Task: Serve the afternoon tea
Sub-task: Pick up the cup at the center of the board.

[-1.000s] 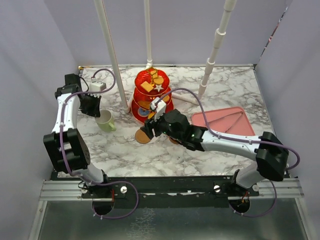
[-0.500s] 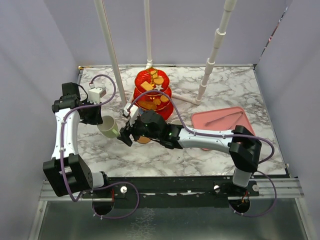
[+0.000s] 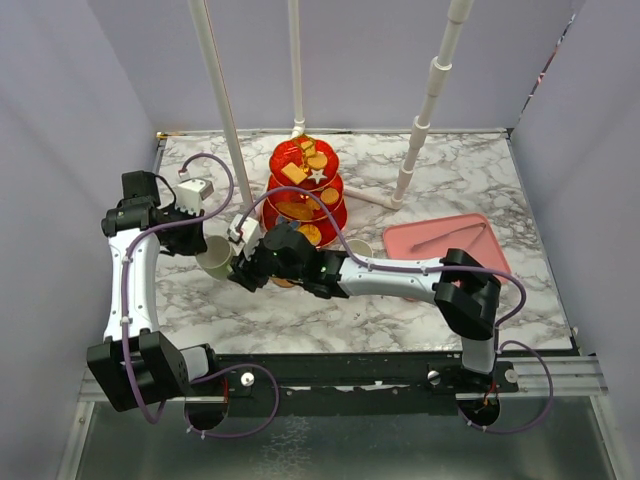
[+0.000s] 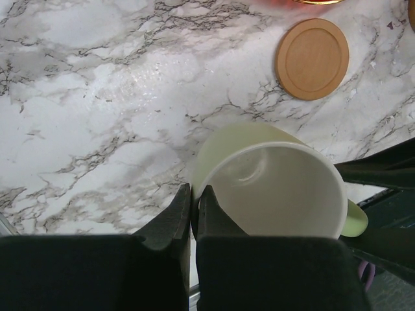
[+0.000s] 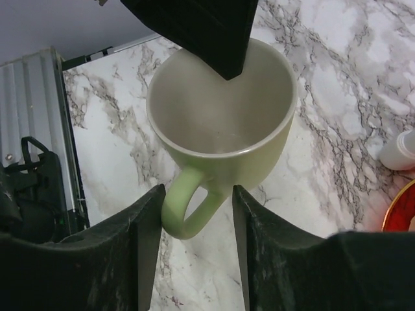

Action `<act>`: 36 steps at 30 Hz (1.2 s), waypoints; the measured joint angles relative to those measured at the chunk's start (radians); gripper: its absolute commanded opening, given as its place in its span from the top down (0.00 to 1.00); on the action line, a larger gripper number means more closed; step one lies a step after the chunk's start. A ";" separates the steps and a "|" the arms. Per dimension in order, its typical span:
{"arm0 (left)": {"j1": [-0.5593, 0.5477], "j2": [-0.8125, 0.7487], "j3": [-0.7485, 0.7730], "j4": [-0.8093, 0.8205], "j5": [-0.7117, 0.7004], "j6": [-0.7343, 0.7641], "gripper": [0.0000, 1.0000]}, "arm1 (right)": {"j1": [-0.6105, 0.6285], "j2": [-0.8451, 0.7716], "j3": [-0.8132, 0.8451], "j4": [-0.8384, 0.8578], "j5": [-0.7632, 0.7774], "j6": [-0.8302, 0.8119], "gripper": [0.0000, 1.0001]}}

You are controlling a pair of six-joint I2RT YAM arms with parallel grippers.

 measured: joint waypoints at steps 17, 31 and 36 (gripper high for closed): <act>-0.133 -0.012 0.021 0.021 0.052 -0.026 0.11 | 0.010 -0.073 -0.247 0.025 0.183 -0.036 0.99; -0.133 -0.012 0.057 0.047 0.100 -0.050 0.07 | 0.010 -0.227 -0.428 0.101 0.314 -0.006 0.99; -0.133 -0.004 0.095 0.064 0.097 -0.058 0.01 | 0.010 -0.243 -0.464 0.145 0.335 0.018 0.99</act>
